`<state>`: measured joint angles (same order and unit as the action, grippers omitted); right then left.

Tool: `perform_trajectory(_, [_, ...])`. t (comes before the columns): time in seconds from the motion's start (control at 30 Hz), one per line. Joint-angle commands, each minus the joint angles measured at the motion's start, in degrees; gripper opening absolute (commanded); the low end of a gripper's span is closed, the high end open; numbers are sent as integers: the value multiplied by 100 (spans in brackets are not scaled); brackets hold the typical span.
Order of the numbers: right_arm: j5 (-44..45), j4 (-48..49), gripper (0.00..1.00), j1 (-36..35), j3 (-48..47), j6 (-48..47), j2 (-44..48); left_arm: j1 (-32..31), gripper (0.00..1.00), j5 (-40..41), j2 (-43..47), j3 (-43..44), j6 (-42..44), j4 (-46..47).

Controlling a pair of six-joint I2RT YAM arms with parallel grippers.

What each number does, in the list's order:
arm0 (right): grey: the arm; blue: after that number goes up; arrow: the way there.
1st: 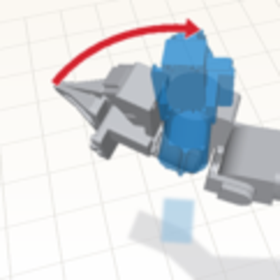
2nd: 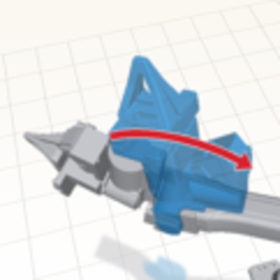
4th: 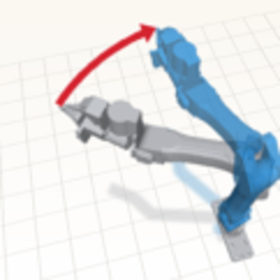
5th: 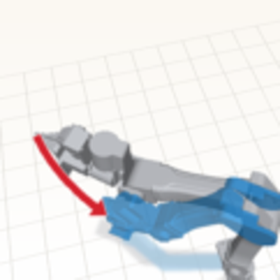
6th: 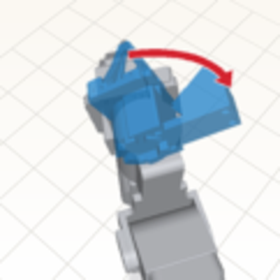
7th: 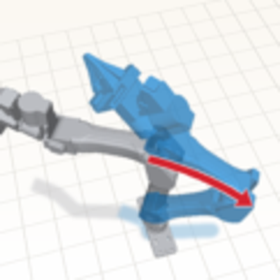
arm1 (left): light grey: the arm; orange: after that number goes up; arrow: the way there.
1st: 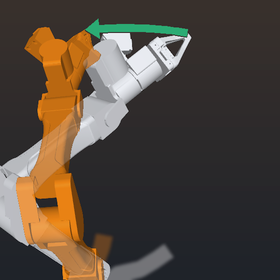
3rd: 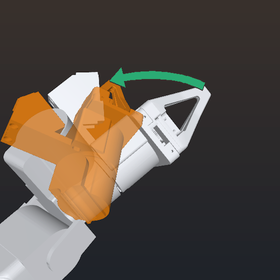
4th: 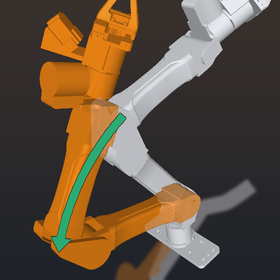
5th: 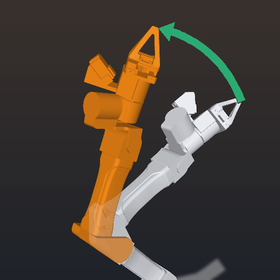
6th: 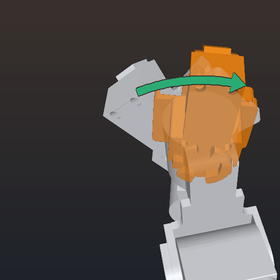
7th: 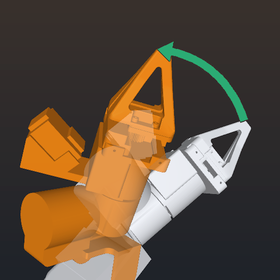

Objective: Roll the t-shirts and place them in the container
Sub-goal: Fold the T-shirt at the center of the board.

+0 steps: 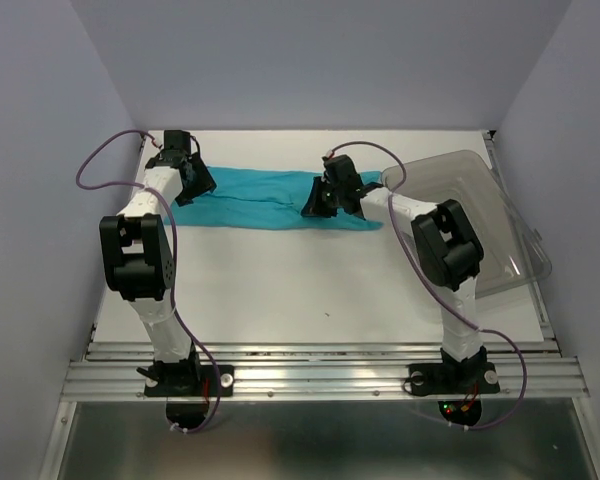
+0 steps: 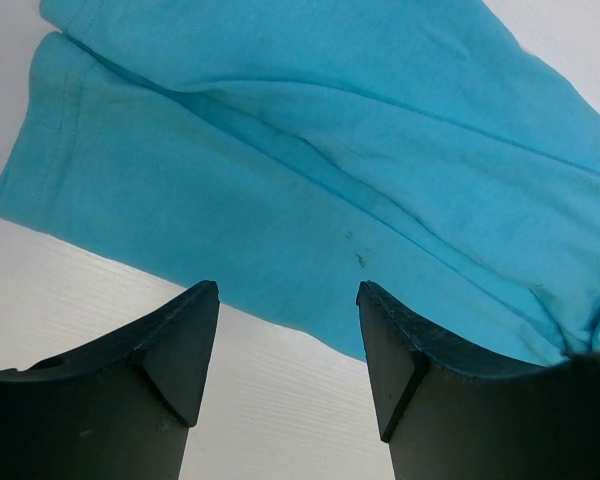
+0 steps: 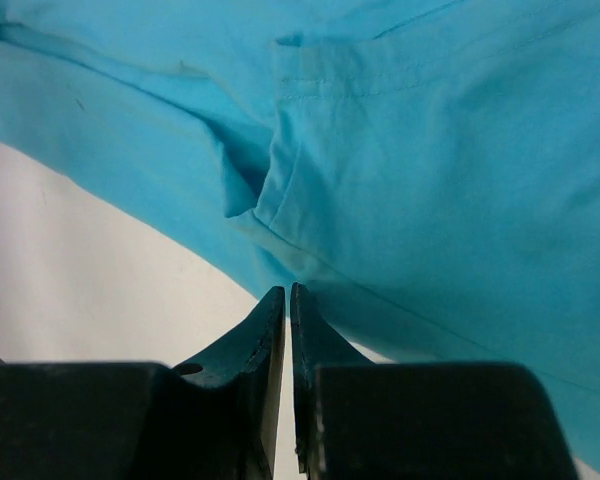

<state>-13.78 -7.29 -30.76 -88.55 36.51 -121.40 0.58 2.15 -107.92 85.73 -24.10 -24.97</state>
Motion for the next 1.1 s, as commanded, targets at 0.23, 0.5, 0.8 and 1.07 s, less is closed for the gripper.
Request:
perform_trajectory(0.23, [358, 184, 11, -132, -1128, 31, -787, -23, 69, -74, 307, -74, -34, 89])
perform_trajectory(0.5, [657, -317, 10, -132, -1498, 5, -1333, -23, 69, -136, 175, -57, 1, 89])
perform_trajectory(0.8, [692, -475, 13, 289, -1639, -188, -613, -23, 69, -189, 157, 5, -16, 98])
perform_trajectory(1.07, [912, -694, 14, 905, -1279, -416, -410, -400, 69, -470, -247, 426, -16, 54])
